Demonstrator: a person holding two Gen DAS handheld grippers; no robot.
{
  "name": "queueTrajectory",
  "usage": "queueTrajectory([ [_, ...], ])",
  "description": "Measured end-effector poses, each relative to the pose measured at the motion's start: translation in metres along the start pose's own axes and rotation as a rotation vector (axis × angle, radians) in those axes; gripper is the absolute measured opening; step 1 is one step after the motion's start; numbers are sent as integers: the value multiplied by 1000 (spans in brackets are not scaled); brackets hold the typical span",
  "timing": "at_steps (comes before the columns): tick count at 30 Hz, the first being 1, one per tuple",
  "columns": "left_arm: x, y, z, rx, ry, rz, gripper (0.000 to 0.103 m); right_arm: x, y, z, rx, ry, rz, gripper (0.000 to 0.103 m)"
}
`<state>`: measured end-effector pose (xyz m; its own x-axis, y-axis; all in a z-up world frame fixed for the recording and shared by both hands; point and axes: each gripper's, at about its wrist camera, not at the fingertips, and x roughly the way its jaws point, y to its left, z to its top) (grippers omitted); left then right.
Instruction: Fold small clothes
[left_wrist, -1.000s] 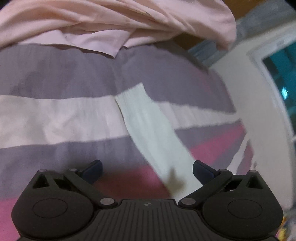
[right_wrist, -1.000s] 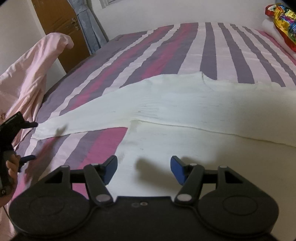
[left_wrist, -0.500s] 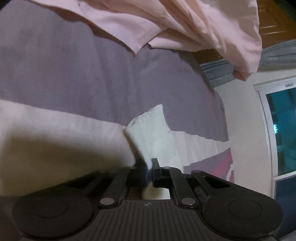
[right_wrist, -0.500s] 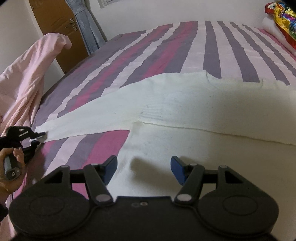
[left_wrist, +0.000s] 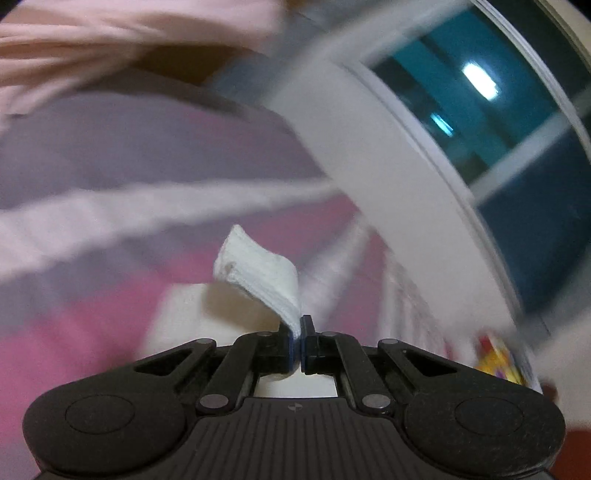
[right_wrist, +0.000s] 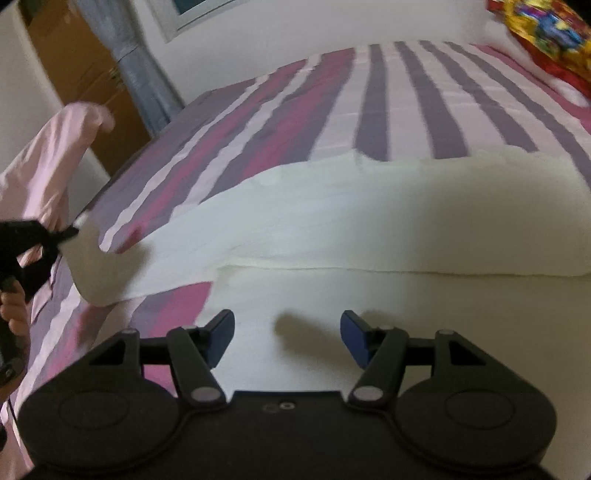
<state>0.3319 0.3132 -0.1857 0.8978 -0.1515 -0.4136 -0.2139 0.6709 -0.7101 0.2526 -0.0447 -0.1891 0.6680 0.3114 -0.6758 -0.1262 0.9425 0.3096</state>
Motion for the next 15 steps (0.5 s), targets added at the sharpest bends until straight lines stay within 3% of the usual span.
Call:
queueTrajectory([
  [4,36,-84,-58,124,149,-115,3,-15,-29,5,28,-29,-34,63],
  [9,72,-160,-145,232,299,-196,3,-35,-74,8,73,-64,-93,63],
  [12,94,-190,-194,263,404,-197,3,-44,-102,6,96,-71,-135,63],
  [15,117,-195,-226,291,534,-126,4,-48,-128,5,121,-67,-172,63],
])
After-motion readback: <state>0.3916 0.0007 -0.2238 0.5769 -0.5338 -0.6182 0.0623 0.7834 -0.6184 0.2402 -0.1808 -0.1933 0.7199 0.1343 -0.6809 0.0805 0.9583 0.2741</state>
